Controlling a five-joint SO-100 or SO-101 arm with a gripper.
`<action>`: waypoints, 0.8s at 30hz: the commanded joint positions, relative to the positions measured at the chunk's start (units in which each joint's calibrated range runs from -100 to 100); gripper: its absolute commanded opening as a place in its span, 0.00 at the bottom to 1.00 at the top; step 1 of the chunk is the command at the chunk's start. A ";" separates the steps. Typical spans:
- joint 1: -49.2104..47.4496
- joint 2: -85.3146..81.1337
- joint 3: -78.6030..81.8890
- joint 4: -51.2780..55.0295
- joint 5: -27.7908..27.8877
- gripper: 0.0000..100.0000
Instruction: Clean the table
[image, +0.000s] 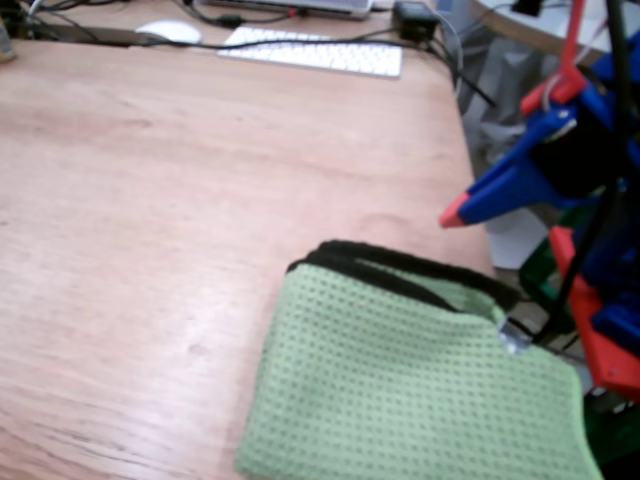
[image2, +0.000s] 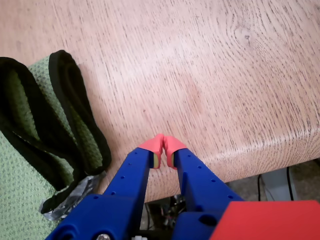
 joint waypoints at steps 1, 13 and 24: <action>0.08 -0.19 -0.29 -0.83 -0.20 0.00; 0.08 -0.19 -0.29 -0.83 -0.20 0.00; -0.43 -0.19 -0.29 -0.83 0.34 0.00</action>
